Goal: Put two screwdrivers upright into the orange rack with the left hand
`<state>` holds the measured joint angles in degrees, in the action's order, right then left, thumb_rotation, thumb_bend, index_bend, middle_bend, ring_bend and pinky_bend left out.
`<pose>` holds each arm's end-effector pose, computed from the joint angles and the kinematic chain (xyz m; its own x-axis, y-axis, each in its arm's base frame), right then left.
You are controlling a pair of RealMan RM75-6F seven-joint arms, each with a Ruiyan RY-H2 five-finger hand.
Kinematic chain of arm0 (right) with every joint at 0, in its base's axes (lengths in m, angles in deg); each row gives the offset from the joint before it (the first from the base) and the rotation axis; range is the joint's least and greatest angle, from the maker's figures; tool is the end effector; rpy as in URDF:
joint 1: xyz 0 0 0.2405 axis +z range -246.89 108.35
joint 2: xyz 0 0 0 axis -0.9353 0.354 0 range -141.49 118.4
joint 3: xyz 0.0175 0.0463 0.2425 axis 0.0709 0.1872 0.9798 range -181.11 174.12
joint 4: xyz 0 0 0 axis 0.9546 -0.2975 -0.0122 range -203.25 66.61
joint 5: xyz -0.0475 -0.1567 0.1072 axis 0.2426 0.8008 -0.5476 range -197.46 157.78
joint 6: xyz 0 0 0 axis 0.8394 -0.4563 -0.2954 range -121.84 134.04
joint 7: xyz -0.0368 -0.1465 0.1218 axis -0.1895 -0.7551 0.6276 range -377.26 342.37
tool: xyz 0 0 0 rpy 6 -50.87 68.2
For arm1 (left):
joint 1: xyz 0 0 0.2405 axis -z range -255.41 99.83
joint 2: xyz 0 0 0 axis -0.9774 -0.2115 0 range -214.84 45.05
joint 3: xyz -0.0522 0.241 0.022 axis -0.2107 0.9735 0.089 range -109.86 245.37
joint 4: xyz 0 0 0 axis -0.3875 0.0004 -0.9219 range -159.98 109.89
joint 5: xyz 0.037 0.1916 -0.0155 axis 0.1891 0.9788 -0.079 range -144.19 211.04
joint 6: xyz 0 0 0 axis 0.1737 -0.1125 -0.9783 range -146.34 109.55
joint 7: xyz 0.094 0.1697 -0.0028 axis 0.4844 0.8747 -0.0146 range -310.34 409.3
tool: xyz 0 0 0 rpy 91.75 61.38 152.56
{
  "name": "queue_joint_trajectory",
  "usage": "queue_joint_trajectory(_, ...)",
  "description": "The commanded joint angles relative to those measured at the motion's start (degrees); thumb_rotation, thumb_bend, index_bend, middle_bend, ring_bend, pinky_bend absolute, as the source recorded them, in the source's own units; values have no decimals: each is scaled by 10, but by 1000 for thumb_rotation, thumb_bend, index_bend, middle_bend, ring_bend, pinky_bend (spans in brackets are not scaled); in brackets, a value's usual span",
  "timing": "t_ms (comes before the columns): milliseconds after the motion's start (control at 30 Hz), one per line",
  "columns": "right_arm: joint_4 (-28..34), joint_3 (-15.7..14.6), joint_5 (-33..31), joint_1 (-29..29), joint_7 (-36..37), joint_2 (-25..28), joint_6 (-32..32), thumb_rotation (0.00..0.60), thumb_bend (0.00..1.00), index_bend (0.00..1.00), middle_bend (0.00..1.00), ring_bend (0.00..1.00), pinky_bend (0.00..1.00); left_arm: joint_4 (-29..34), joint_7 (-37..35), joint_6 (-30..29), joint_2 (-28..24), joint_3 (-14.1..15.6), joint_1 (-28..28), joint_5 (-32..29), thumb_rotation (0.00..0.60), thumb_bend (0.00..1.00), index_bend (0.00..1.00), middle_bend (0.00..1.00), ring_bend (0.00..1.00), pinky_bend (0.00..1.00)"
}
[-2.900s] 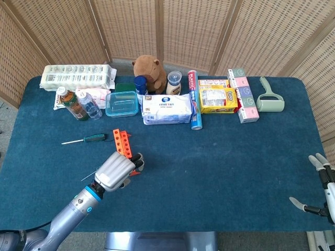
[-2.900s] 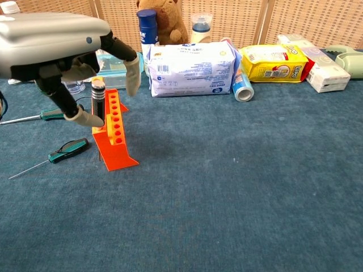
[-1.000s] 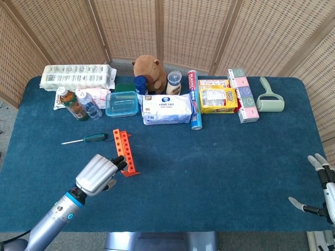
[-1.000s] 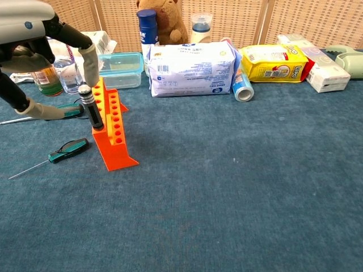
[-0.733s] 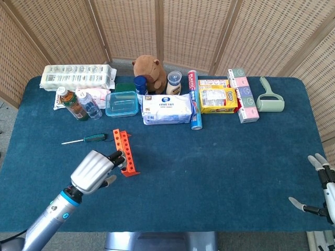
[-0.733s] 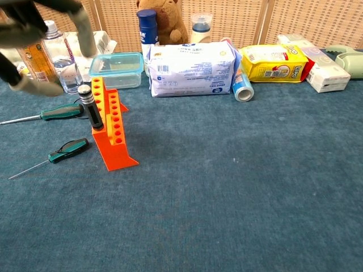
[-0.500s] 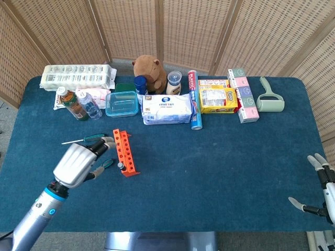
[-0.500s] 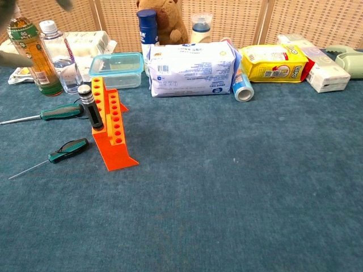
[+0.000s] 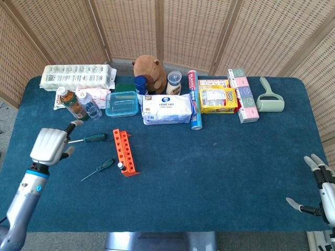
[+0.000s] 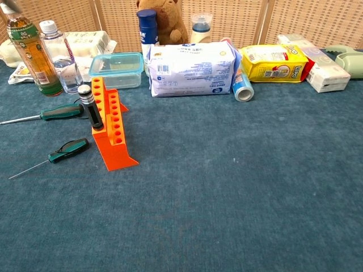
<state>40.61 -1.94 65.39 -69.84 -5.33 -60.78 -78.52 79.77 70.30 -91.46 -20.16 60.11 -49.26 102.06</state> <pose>-0.2805 -0.1952 0.2135 0.1614 -0.0525 0.9855 -0.9814 0.0967 0.1659 -0.1875 0.3363 0.1332 0.4814 0.0305 0.8759 0.8647 -0.1799 -0.4690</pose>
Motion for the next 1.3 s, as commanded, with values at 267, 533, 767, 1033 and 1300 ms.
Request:
queue_joint_trajectory(267, 0, 1, 0, 1, 2, 1, 0, 541, 0, 25, 0, 50, 0, -121, -29, 87, 79, -41, 29, -142, 600, 300, 369, 995, 994, 1000)
queue_joint_trajectory(533, -2, 1, -1, 1, 4, 1, 2, 538, 0, 26, 0, 52, 0, -179, -49, 128, 123, -62, 53, -187, 600, 317, 370, 995, 994, 1000)
queue_joint_trajectory(767, -3, 1, -4, 2, 7, 2, 5, 539, 0, 25, 0, 53, 0, -225, -20, 157, 164, -63, 79, -231, 600, 324, 370, 994, 994, 1000)
queue_joint_trajectory(1033, -3, 1, -5, 4, 8, 2, 8, 539, 0, 26, 0, 54, 0, -274, -11, 175, 189, -64, 89, -269, 600, 319, 370, 995, 994, 1000)
queue_joint_trajectory(1300, -1, 0, -7, 5, 7, 3, 13, 538, 0, 26, 0, 55, 0, -306, -16, 191, 209, -58, 93, -269, 600, 299, 370, 995, 994, 1000)
